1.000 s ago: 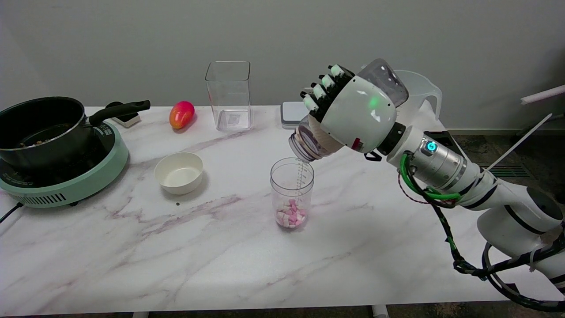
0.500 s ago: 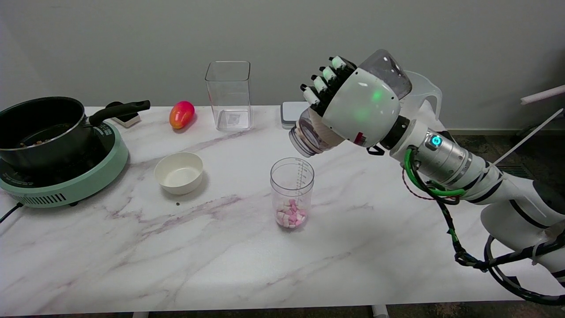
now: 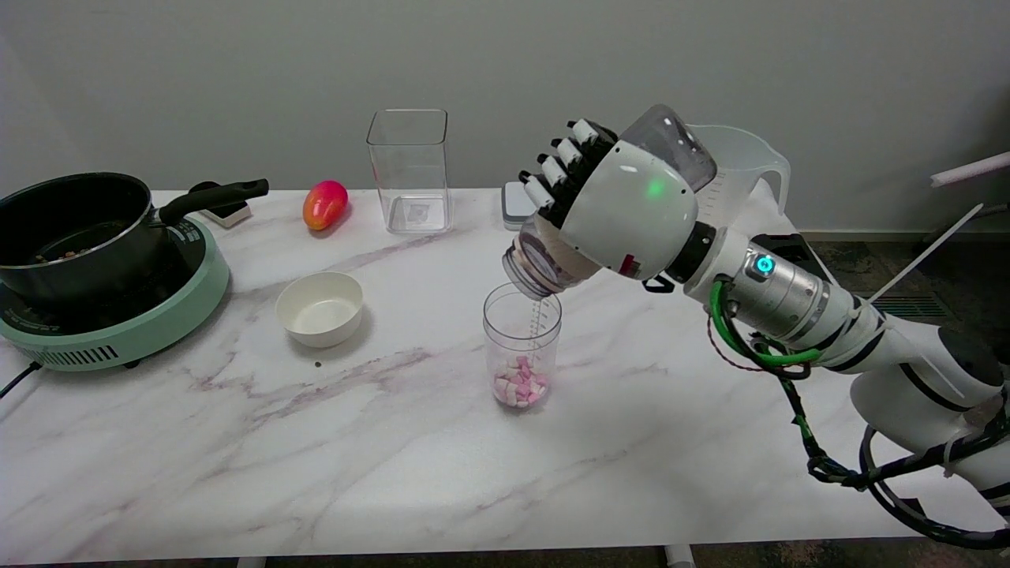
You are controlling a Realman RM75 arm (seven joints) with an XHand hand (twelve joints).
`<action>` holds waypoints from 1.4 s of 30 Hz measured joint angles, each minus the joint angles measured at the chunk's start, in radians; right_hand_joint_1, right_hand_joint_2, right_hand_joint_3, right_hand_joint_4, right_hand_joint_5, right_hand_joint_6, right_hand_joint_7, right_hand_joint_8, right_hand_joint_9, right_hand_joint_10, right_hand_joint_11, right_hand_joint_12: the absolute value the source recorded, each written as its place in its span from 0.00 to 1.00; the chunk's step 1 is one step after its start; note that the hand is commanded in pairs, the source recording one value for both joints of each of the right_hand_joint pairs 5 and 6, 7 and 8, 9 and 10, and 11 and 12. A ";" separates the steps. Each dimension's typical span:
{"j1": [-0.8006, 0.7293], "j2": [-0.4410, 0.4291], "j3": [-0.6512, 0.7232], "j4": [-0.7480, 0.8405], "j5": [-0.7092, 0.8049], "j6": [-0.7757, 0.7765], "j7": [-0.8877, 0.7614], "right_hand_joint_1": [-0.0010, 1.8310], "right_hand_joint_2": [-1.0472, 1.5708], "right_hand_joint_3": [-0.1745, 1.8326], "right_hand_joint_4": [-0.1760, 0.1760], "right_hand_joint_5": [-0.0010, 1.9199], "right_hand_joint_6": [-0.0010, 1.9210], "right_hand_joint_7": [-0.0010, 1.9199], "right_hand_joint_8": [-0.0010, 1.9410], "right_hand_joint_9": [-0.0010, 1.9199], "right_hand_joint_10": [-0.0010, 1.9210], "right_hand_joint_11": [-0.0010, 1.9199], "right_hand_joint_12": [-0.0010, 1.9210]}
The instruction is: Pour the content into the transparent cup.
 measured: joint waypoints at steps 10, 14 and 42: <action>0.013 0.003 -0.037 0.006 -0.042 -0.021 0.013 0.66 0.98 0.29 0.50 1.00 1.00 0.98 0.97 0.83 0.83 0.70 0.70; 0.028 0.007 -0.046 0.008 -0.060 -0.021 0.017 0.66 0.97 0.29 0.50 1.00 1.00 0.98 0.97 0.83 0.83 0.70 0.70; 0.090 0.026 -0.052 0.002 -0.120 -0.014 0.042 0.67 0.96 0.30 0.50 1.00 1.00 0.98 0.96 0.83 0.82 0.69 0.69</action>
